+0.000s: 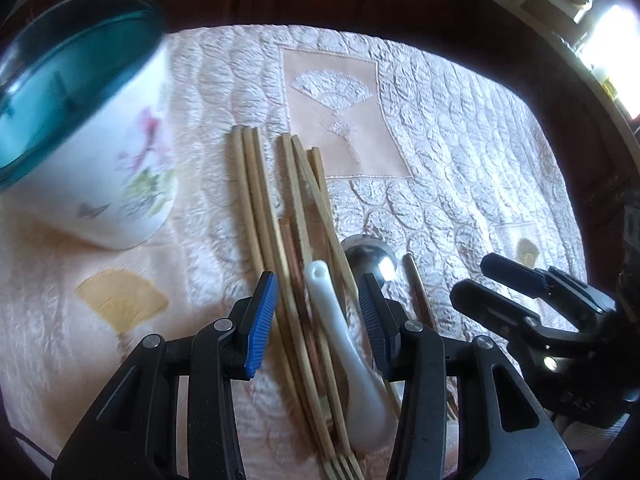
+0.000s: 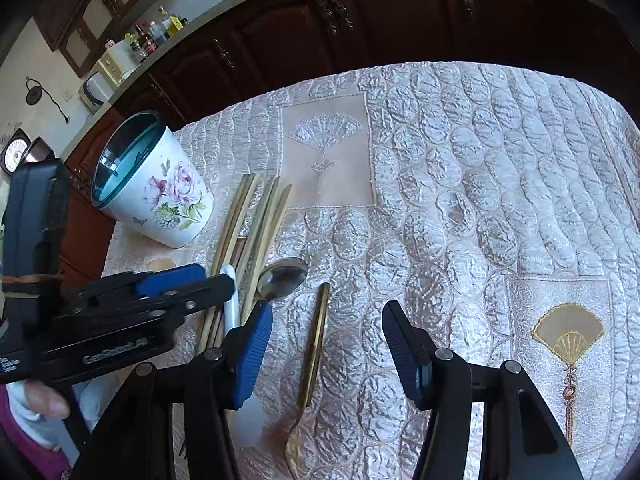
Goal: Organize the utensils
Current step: 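Grasp the white ceramic spoon with the left tool while the right tool grasps a wooden chopstick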
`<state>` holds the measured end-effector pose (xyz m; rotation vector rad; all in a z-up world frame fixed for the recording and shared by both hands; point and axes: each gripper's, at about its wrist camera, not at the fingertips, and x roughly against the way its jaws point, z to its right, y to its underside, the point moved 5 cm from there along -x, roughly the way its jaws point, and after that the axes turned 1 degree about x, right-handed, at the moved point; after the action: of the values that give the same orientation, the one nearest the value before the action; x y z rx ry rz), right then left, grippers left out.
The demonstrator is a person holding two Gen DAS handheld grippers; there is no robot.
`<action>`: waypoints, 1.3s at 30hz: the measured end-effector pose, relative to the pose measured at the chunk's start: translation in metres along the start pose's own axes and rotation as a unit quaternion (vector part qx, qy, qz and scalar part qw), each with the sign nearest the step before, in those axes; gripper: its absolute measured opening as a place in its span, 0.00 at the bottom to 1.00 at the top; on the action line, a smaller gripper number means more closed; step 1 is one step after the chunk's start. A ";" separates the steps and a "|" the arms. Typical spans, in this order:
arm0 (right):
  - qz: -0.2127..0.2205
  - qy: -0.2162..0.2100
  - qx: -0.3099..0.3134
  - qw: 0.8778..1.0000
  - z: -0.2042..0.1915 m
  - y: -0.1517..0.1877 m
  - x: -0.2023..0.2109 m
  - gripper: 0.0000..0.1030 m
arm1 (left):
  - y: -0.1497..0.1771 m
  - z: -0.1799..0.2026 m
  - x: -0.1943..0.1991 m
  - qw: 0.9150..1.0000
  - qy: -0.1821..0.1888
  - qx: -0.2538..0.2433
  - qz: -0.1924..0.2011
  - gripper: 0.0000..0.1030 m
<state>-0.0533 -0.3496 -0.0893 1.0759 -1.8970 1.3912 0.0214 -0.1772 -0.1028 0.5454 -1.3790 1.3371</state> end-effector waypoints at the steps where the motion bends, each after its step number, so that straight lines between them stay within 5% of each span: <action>1: 0.000 0.000 -0.001 1.000 0.001 0.000 -0.002 0.54 | 0.000 0.001 -0.002 1.000 0.000 -0.003 -0.001 0.40; 7: -0.004 -0.008 -0.009 1.000 0.007 -0.009 -0.009 0.54 | -0.005 0.008 -0.015 1.000 0.014 -0.016 -0.009 0.13; 12: -0.005 -0.017 0.011 1.000 -0.004 -0.026 -0.018 0.54 | -0.004 0.005 -0.001 0.999 0.029 -0.014 0.002 0.12; 22: -0.049 -0.050 0.063 0.996 -0.049 -0.054 -0.073 0.37 | 0.003 -0.025 0.049 0.998 0.041 0.017 0.043 0.12; 30: -0.072 -0.014 0.080 0.994 -0.055 -0.062 -0.103 0.22 | 0.015 -0.055 0.082 0.996 0.047 0.050 0.066 0.12; 39: -0.069 -0.003 0.058 0.996 -0.048 -0.077 -0.110 0.22 | 0.019 -0.069 0.111 0.993 0.040 0.062 0.095 0.12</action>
<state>0.0688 -0.2843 -0.1230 1.2421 -1.7283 1.4352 -0.0035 -0.0717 -0.0276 0.4462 -1.3125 1.5907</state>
